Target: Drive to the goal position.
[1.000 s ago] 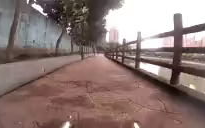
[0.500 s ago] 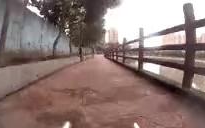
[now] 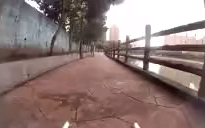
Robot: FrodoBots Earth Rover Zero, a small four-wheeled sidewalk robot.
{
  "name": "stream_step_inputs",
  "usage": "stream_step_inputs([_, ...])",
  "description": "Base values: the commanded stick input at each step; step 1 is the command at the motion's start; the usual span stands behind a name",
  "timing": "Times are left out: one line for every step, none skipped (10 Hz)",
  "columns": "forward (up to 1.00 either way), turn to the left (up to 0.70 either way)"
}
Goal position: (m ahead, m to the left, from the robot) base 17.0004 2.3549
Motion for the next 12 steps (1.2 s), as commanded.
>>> stream_step_inputs([0.7, 0.0])
stream_step_inputs([0.7, 0.0])
stream_step_inputs([0.7, 0.0])
stream_step_inputs([0.7, 0.0])
stream_step_inputs([0.7, 0.0])
stream_step_inputs([0.7, 0.0])
stream_step_inputs([0.7, 0.0])
stream_step_inputs([0.7, 0.0])
stream_step_inputs([0.7, 0.0])
stream_step_inputs([0.7, 0.0])
stream_step_inputs([0.7, 0.0])
stream_step_inputs([0.7, 0.0])
